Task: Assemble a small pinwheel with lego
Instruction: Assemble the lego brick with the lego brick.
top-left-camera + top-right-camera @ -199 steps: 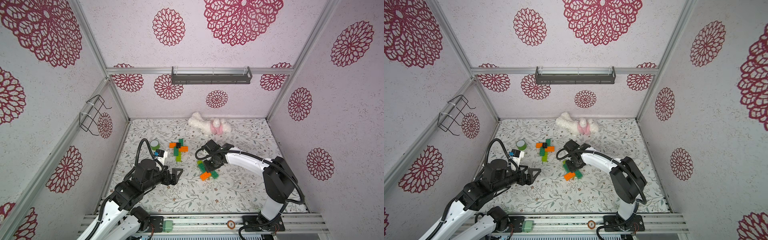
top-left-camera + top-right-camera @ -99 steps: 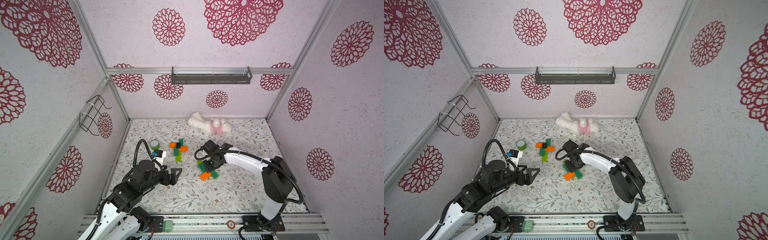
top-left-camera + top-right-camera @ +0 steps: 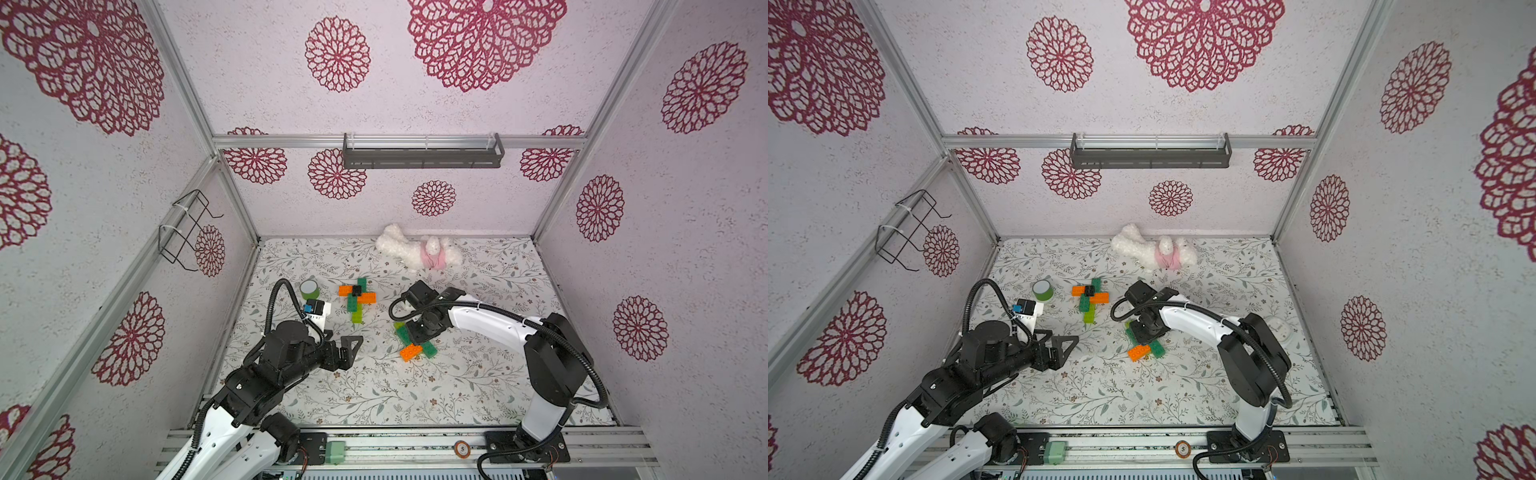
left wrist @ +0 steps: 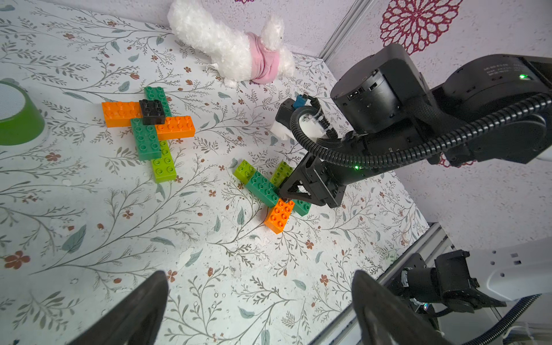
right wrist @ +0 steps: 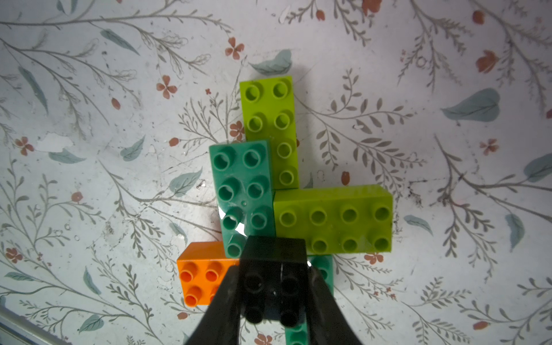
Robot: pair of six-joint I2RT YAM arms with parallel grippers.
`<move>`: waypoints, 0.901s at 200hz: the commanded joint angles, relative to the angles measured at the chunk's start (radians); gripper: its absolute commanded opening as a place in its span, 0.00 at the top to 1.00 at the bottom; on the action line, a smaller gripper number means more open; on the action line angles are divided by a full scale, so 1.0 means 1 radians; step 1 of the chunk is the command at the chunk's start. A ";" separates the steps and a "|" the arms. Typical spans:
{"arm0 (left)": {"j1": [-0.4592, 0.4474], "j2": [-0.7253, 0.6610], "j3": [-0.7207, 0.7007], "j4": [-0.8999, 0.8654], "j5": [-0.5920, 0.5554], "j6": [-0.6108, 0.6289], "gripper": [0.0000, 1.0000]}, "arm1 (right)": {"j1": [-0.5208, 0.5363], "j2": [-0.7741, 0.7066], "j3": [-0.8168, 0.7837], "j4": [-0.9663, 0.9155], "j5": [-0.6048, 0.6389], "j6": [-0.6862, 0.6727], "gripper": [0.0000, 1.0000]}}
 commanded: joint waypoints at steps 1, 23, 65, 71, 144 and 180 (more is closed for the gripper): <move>0.006 -0.002 -0.006 0.001 -0.009 0.012 0.03 | 0.005 -0.008 -0.032 -0.078 0.034 -0.006 0.72; 0.006 -0.001 -0.006 0.002 -0.009 0.012 0.03 | 0.003 -0.009 -0.029 -0.087 0.039 -0.016 0.72; 0.007 -0.003 -0.006 0.000 -0.011 0.013 0.03 | 0.003 -0.016 -0.044 -0.076 0.032 -0.051 0.72; 0.007 -0.003 -0.006 0.000 -0.013 0.013 0.03 | 0.003 -0.015 -0.041 -0.081 0.030 -0.060 0.72; 0.007 -0.002 -0.006 -0.003 -0.017 0.012 0.03 | 0.002 -0.015 -0.035 -0.094 0.017 -0.111 0.72; 0.007 -0.003 -0.007 -0.002 -0.019 0.010 0.03 | -0.002 -0.007 -0.032 -0.117 0.029 -0.120 0.72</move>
